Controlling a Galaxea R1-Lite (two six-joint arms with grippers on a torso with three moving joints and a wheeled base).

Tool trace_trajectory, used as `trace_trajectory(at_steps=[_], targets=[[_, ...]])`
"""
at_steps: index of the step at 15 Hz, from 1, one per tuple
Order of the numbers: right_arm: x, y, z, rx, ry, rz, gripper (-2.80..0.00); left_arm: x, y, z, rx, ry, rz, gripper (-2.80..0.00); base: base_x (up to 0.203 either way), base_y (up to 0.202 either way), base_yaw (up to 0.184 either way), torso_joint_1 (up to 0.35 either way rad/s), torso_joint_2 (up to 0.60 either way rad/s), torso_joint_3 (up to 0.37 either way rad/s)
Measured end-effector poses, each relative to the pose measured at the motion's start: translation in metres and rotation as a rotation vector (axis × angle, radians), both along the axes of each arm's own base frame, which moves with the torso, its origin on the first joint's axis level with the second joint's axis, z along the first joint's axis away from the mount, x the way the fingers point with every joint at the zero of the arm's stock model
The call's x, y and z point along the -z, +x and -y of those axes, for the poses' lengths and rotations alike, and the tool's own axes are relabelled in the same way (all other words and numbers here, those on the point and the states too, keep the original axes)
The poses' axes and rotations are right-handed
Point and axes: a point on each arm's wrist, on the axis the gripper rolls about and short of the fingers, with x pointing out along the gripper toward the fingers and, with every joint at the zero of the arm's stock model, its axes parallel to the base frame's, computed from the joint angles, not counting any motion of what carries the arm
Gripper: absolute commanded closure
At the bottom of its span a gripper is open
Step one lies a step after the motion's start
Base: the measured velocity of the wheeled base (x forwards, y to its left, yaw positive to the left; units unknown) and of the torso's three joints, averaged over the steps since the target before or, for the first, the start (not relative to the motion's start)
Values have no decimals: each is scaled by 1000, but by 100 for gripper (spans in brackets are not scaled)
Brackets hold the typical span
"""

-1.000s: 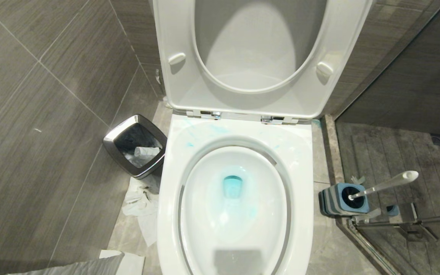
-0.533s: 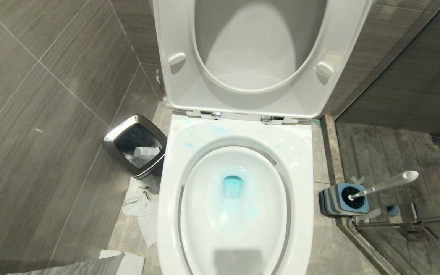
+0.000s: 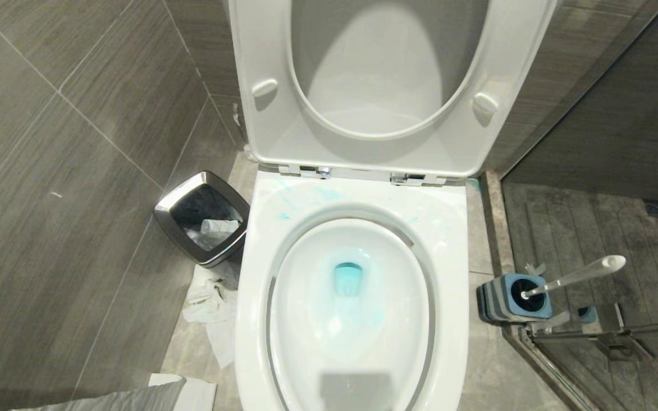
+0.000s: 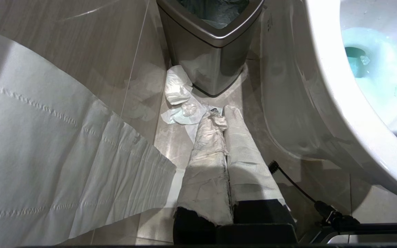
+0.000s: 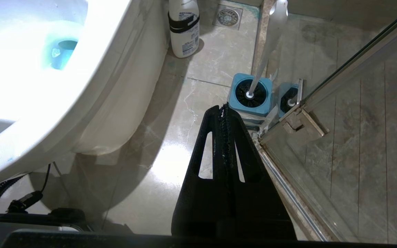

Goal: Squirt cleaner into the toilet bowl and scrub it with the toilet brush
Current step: Flush the toilet

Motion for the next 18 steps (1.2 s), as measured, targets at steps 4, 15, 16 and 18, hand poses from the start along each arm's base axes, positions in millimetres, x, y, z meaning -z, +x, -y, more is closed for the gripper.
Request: trace_trajectory(at_steps=[4, 15, 16, 18], targets=[[0, 0, 0, 1, 0, 0, 0, 0, 0, 0, 0, -1, 0, 0, 0, 0, 0, 0, 0, 0], [0, 0, 0, 1, 0, 0, 0, 0, 0, 0, 0, 1, 0, 0, 0, 0, 0, 0, 0, 0], [0, 0, 0, 1, 0, 0, 0, 0, 0, 0, 0, 0, 0, 0, 0, 0, 0, 0, 0, 0], [0, 0, 0, 1, 0, 0, 0, 0, 0, 0, 0, 0, 0, 0, 0, 0, 0, 0, 0, 0]])
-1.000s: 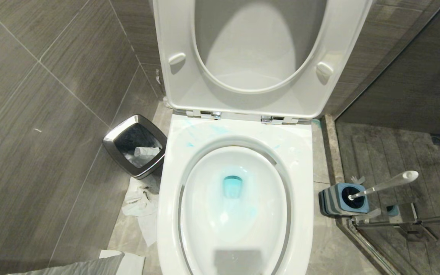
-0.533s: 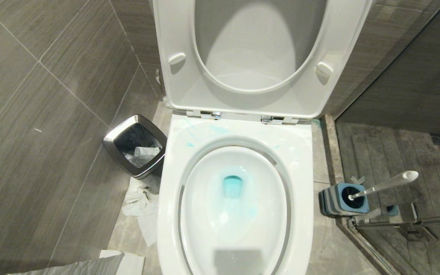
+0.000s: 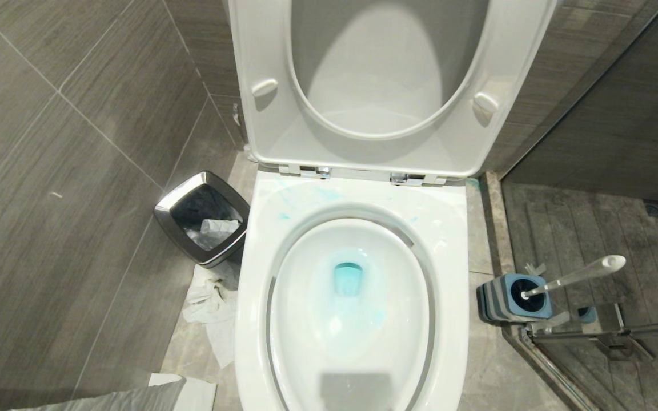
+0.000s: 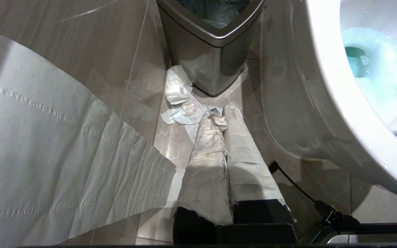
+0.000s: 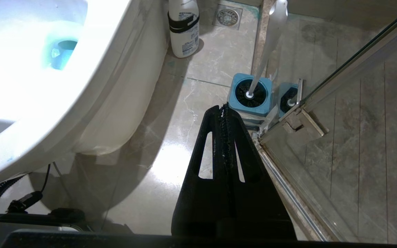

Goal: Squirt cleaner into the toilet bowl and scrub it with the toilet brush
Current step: Flush the toilet

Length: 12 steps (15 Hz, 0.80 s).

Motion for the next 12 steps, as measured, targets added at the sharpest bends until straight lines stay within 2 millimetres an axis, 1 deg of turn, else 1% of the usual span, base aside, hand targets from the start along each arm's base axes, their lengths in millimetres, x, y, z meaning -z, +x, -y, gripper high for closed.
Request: trace_trajectory(at_steps=[7, 8, 12], targets=[[0, 0, 0, -1, 0, 0, 0, -3, -1, 0, 11, 26, 16, 0, 0, 0, 0, 0, 0, 0], [0, 0, 0, -1, 0, 0, 0, -7, -2, 1, 26, 28, 25, 0, 0, 0, 0, 0, 0, 0], [0, 0, 0, -1, 0, 0, 0, -49, -13, 2, 83, 40, 84, 0, 0, 0, 0, 0, 0, 0]])
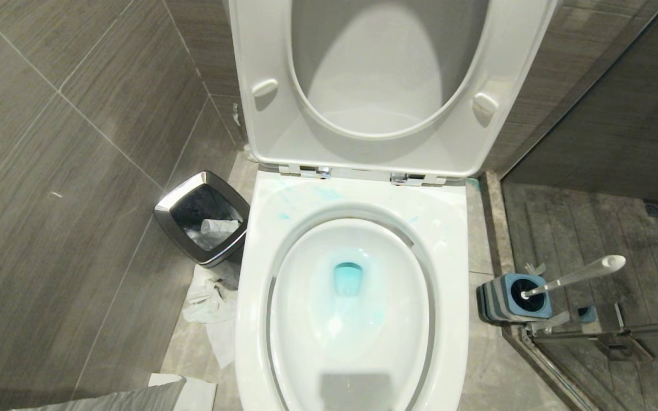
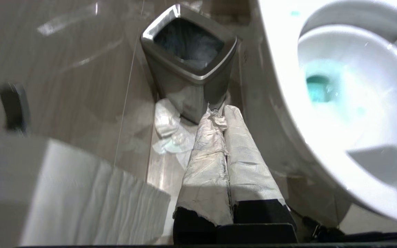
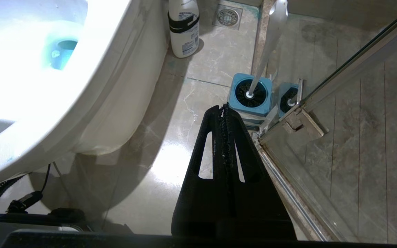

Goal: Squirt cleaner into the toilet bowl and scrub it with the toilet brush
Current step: Flush the toilet

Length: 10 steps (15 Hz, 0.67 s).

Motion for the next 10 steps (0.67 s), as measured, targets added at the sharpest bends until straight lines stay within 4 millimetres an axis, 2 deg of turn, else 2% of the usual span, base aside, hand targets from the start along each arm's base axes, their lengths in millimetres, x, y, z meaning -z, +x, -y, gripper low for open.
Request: trace_trajectory(at_steps=[2, 5, 8, 10], targets=[[0, 0, 0, 0, 0, 0, 0, -33, 0, 0, 10, 0, 22, 0, 0, 0, 0, 0, 0, 0], [0, 0, 0, 0, 0, 0, 0, -97, 9, 0, 21, 0, 58, 0, 0, 0, 0, 0, 0, 0], [0, 0, 0, 0, 0, 0, 0, -161, 31, 0, 25, 1, 97, 0, 0, 0, 0, 0, 0, 0], [0, 0, 0, 0, 0, 0, 0, -195, 48, 0, 26, 2, 130, 0, 0, 0, 0, 0, 0, 0]])
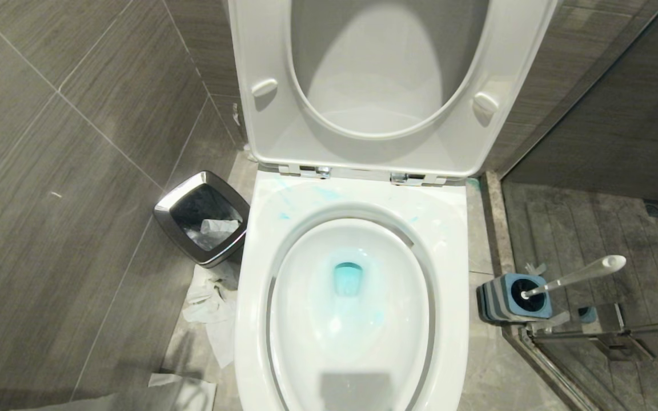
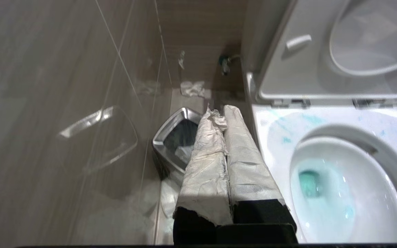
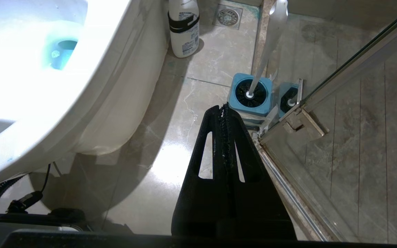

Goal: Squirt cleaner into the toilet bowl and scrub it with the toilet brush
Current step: Flush the toilet

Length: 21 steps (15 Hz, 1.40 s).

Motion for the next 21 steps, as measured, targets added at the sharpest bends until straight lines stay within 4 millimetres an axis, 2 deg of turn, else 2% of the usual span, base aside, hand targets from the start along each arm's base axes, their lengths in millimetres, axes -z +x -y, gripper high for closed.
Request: trace_trajectory(at_steps=[2, 6, 10, 12, 14, 16, 18, 21], targets=[[0, 0, 0, 0, 0, 0, 0, -28, 18, 0, 1, 0, 20, 0, 0, 0, 0, 0, 0, 0], [0, 0, 0, 0, 0, 0, 0, -68, 57, 2, 36, 7, 47, 0, 0, 0, 0, 0, 0, 0], [0, 0, 0, 0, 0, 0, 0, -113, 120, 8, 73, 11, 110, 0, 0, 0, 0, 0, 0, 0], [0, 0, 0, 0, 0, 0, 0, -128, 155, 14, 95, 12, 132, 0, 0, 0, 0, 0, 0, 0], [0, 0, 0, 0, -1, 0, 0, -131, 187, 20, 104, 12, 118, 0, 0, 0, 0, 0, 0, 0], [0, 0, 0, 0, 0, 0, 0, -124, 215, 19, 58, 19, 74, 0, 0, 0, 0, 0, 0, 0], [0, 0, 0, -1, 0, 0, 0, -114, 234, 12, -3, 46, 14, 0, 0, 0, 0, 0, 0, 0], [0, 0, 0, 0, 0, 0, 0, -106, 249, 10, -16, 49, -12, 0, 0, 0, 0, 0, 0, 0]])
